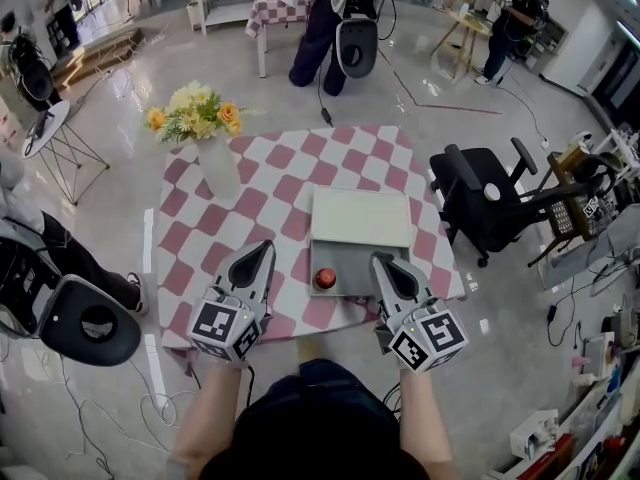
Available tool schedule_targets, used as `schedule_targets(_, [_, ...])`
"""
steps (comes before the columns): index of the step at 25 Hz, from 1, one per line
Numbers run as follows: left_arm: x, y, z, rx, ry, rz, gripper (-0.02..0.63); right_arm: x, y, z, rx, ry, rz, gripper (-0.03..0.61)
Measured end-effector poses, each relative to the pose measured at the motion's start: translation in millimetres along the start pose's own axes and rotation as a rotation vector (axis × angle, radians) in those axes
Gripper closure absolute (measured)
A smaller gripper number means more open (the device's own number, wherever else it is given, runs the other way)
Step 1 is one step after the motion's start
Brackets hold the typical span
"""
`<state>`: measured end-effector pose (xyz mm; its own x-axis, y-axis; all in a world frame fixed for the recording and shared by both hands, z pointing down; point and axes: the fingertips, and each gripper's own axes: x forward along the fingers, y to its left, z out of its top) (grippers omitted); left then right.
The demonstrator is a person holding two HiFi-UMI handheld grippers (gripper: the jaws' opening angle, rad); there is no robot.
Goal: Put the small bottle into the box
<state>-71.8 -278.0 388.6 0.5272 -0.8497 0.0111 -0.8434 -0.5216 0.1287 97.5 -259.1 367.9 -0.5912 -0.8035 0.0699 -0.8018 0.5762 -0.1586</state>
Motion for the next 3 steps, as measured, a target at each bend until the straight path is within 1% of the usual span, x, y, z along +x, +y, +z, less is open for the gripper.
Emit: schedule_targets(3, [0.6, 1.7, 0.2, -0.001, 0.0, 0.002, 0.607, 1.9, -0.7, -0.4, 0.004, -0.001, 0.002, 0.575])
